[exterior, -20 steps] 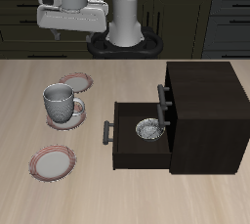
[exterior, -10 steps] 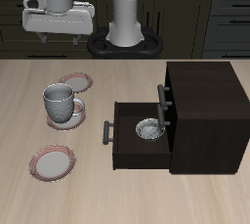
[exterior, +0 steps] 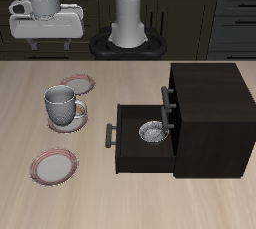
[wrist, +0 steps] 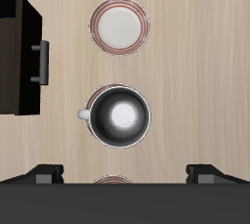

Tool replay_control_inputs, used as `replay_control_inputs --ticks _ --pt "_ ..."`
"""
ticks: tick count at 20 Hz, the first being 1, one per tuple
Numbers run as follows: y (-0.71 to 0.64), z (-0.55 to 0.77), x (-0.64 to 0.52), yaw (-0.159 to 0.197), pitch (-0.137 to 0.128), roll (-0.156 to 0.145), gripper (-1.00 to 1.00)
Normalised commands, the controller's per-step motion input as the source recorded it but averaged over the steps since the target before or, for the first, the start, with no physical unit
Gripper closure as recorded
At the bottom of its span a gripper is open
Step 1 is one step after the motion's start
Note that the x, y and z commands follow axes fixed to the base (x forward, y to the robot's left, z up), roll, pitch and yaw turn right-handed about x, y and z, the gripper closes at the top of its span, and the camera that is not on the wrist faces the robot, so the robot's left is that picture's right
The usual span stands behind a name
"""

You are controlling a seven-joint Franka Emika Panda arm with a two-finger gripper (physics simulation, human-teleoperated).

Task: Place the porcelain mug on top of the cabinet

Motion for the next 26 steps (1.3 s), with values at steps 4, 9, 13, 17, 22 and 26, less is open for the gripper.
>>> replay_control_inputs --ticks 4,9,13,17,22,26 --pt "-0.19 -0.03 0.08 -0.036 -0.027 -0.017 -1.00" --pt "-0.18 -0.12 0.07 0.012 -0.054 -0.064 -1.00" --pt "-0.08 -0.24 -0.01 -0.039 -0.037 -0.059 -1.00" --pt "-0.06 -0.41 0.03 0.015 -0.026 -0.067 -1.00" --pt "-0.04 -0.27 -0.10 -0.036 -0.031 -0.047 -1.00" --pt "-0.01 -0.25 -0.13 0.051 -0.064 -0.034 -1.00"
